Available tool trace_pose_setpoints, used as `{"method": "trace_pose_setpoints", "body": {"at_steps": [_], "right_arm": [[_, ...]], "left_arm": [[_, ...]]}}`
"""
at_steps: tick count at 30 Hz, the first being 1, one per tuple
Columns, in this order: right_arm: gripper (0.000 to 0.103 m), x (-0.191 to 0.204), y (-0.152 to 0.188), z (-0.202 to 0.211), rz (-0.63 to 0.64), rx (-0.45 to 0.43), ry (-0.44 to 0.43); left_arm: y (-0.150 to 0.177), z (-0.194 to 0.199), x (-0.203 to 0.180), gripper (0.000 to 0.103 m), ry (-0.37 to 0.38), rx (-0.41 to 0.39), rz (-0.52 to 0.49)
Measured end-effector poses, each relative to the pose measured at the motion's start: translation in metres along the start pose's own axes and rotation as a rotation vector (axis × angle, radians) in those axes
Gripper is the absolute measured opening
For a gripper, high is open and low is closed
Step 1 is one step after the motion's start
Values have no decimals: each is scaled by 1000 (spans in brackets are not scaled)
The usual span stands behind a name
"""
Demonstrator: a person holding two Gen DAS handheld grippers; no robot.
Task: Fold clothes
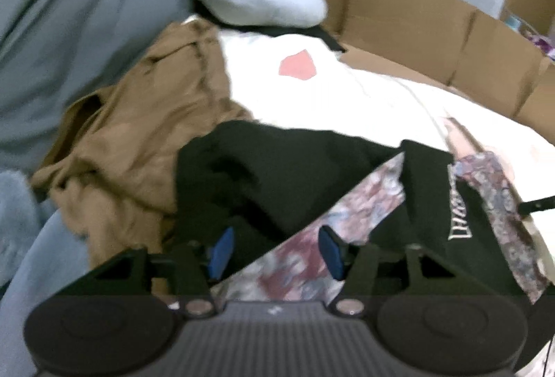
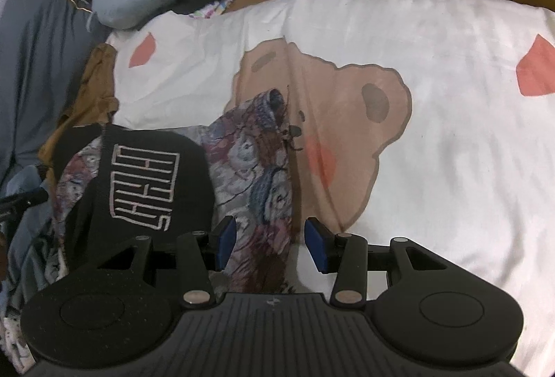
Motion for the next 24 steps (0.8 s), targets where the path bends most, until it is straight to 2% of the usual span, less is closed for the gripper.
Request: {"method": "trace_pose_setpoints", "body": {"at_steps": [5,9,16,18,20,24], "right_arm": [[51,-1,-5,-13,-9,5,10],[51,3,-10,-23,-24,14,-27],[50,5,-21,-37,-64,9,-85],[50,7,-24,-41,-74,10,-103],[48,12,-26,-43,-62,15,-115],[31,22,-27,-48,-44,41,-136]], "left_arm": [[-15,-10,-14,57,4,-36,-49],[-27,-18,-26,57,51,-59,-51],[-43,-43,-49,57,145,-32,-104],[-45,-50,-51,57,152,-22,-112],[-47,-57,-52,57,153,-12,-121],[-48,-70,-51,53,177,8,-111]]}}
Point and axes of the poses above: each gripper's, at about its wrist camera, not at the fingertips, and z roughly against the way its jaws point, x to its left, y to its underside, the point moved 4 cm from there along -z, roughly the way its jaws point, and after that the axes turned 14 degrees about -z, right-handed, at the moved point
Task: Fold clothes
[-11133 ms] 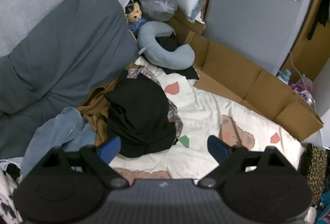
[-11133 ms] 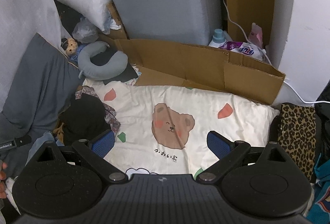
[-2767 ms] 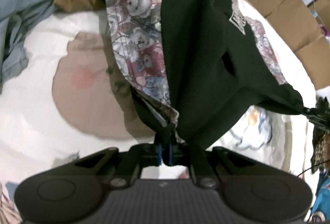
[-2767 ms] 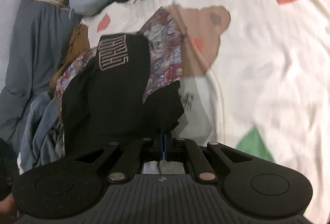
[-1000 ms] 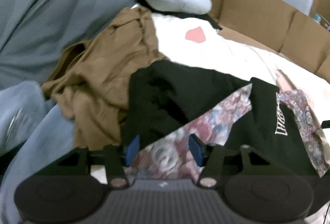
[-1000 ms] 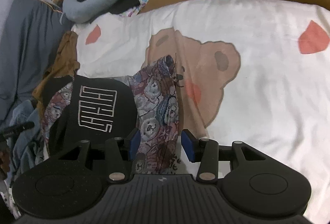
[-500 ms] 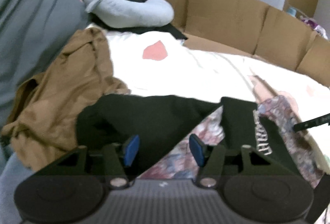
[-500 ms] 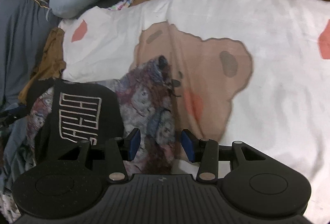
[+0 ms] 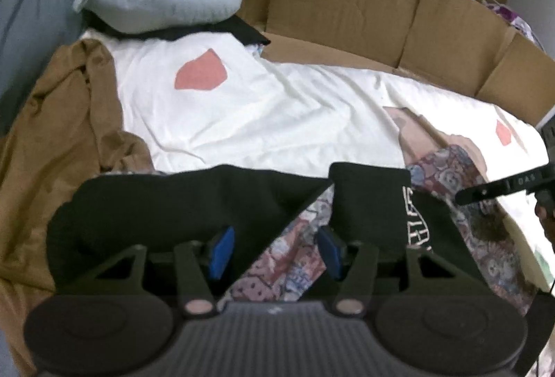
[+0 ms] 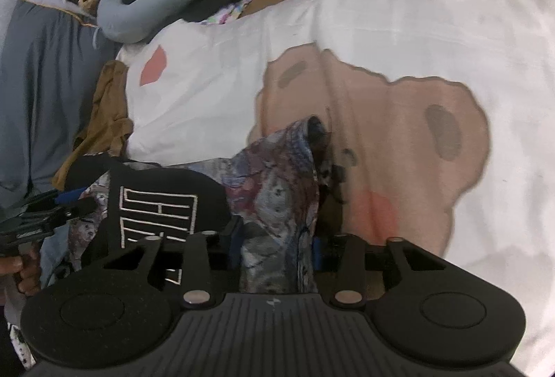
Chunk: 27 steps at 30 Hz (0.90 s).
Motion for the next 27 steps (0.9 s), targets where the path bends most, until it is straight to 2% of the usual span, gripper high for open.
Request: {"method": "trace_pose_setpoints", "body": {"at_steps": [2,3,4,5,7,20,27], "right_arm": [[24,2,2,-3,16,11,7],[14,3,3,-4,24,16,12],[3,3,3,-3,36,8,23],[2,4,4,-2,48,-1,35],[0,4,4,7,75,-36,42],[0,-28,3,68,10,-141,100],[0,-56,12,120,-27,-184,130]], "left_arm": [[1,-3,0,52,19,5,4],[2,-4,-2,50,27,9,1],[2,-4,-3,42,33,12,-3],[3,-4,-5,24,36,16,-7],[6,0,-4,6,41,16,6],[15,46,6,3,3,-53,64],[25,67,11,3,-3,-69,105]]}}
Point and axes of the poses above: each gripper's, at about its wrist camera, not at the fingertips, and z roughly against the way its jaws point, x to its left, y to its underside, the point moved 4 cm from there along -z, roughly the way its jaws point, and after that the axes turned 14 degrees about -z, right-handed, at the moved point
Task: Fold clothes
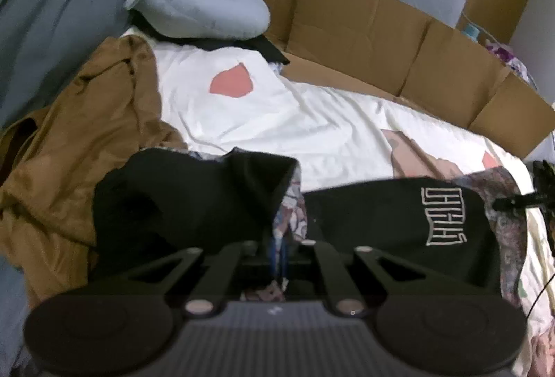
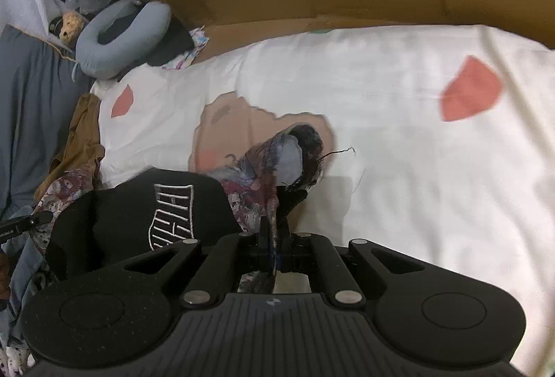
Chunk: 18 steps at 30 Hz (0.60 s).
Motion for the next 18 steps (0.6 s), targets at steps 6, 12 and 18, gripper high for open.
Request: {"method": "trace_pose_setpoints", "body": {"at_steps": [6,12,18], "right_arm": [[0,-18,1,40,-42,-49,14],[0,-45,1,81,-100,-97,52],[0,-84,-1,134,-178,-187,136]], "left_arm": [[3,6,-6,3,22,-13,26],[-7,11,-26,3,72,-43,11],[-19,13,-49,3,136,-70,6]]}}
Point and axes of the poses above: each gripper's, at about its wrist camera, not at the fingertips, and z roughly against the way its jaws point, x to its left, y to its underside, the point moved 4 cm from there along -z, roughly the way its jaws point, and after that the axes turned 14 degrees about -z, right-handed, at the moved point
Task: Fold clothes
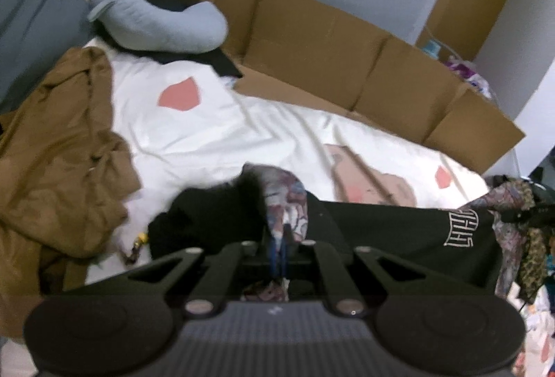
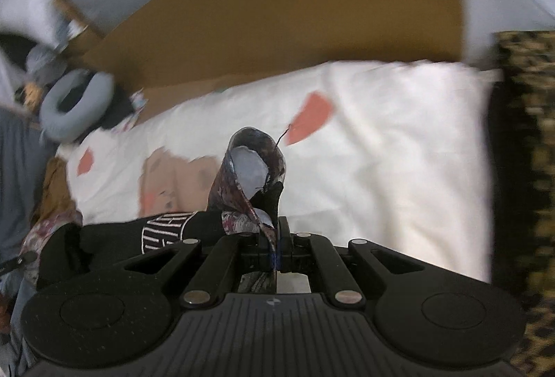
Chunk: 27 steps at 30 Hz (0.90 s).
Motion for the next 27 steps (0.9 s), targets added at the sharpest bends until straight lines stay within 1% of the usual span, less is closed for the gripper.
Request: {"method": "trace_pose_setpoints", "body": {"at_steps": [5,13,15,19,23,26,27], "right_arm": [[0,-39,-4,46,-57,-71,89],[0,-91,5,131,-141,-180,201],[0,-103,12,147,-173,-187,226],[0,-118,31,159,-209,-164,253],[0,-118,45,163,-212,-123,237],[4,-111,49,167,-174,-114,233],[9,-110,49,169,-171,-113,242]], "left_arm": [[-2,0,-18,3,53,-4,3],[13,5,-42,3,125,38,16],[20,8,-48,3,139,51,24],[36,20,-53,3,145,86,26],[54,34,-47,3,121,130,52],[64,45,-42,2,97,158,64],[68,49,-40,2,89,165,67]]}}
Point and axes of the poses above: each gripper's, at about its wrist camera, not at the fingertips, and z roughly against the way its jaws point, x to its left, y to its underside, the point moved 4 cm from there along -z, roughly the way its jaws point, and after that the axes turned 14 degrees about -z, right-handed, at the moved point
